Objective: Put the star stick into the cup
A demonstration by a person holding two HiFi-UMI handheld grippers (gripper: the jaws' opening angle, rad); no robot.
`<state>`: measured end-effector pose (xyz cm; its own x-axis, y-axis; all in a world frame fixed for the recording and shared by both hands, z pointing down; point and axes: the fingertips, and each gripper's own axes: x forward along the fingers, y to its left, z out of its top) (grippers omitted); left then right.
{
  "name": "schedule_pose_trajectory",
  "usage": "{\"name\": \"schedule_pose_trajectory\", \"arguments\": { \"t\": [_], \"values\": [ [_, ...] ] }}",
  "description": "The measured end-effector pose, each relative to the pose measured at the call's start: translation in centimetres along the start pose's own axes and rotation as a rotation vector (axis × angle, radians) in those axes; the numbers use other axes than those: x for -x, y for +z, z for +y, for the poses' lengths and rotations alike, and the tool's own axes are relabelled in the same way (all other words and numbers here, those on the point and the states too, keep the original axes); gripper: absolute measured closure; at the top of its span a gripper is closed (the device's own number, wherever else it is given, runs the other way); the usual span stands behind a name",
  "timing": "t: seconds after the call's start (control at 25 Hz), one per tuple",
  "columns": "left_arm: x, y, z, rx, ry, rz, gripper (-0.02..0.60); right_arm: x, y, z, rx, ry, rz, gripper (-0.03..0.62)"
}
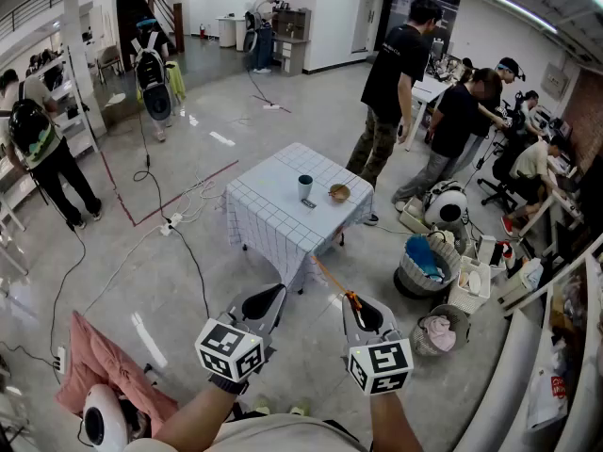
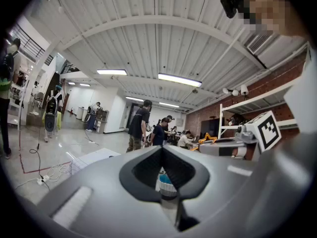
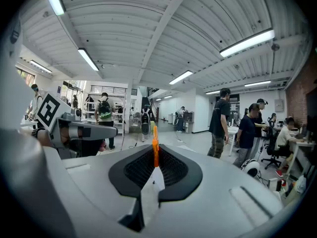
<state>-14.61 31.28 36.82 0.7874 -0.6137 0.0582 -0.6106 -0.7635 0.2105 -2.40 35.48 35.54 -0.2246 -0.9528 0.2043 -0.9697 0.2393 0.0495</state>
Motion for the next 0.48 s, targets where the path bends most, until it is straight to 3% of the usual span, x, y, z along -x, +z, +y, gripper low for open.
{"name": "schedule_pose_trajectory", "arguments": {
  "t": [0.48],
  "values": [
    [-0.41, -0.28, -0.16, -0.003, 0.015, 0.001, 0.577, 0.04, -0.25, -0.52, 0.003, 0.010, 0.000, 0.565]
  ]
}}
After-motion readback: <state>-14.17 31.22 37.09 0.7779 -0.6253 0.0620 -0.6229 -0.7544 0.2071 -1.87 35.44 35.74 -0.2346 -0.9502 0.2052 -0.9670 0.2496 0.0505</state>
